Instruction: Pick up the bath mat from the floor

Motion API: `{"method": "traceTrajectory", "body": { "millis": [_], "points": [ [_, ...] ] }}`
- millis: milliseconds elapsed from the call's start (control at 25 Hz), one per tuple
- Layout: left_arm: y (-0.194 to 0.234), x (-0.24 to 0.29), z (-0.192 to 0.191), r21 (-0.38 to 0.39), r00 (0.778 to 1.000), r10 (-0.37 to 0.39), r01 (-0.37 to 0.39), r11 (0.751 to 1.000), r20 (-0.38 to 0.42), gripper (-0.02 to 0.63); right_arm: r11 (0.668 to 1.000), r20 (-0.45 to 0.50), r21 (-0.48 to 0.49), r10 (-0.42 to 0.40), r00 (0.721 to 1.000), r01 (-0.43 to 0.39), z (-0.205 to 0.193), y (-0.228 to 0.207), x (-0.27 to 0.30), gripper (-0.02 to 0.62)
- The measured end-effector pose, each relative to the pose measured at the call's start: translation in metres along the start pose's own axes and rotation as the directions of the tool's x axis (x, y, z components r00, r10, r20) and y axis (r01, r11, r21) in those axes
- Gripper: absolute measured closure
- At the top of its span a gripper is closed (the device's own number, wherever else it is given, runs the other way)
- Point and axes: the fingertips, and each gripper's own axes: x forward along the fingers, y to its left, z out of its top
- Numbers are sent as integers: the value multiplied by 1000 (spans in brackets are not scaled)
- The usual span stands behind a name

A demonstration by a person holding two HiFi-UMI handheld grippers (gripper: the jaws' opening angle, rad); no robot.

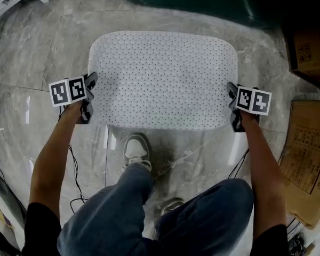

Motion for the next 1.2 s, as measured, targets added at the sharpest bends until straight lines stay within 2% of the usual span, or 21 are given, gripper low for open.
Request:
{"method": "traceTrajectory", "body": {
  "millis": [280, 600, 960, 1200],
  "points": [
    [-24, -27, 23, 32, 999, -33, 32, 999, 27, 572, 998, 47, -16, 59, 997, -58, 16, 16, -26, 571],
    [-53, -51, 46, 65, 997, -67, 65, 996, 40, 571, 995, 61, -59, 83, 995, -79, 30, 32, -45, 571],
    [-87, -78, 75, 80, 993, -105, 100, 992, 60, 571, 997, 96, -51, 65, 993, -61, 61, 41, -89, 572],
    [-114, -121, 104, 86, 991, -123, 118, 989, 49, 572, 998, 107, -46, 51, 993, -46, 88, 51, -140, 571]
  ]
}}
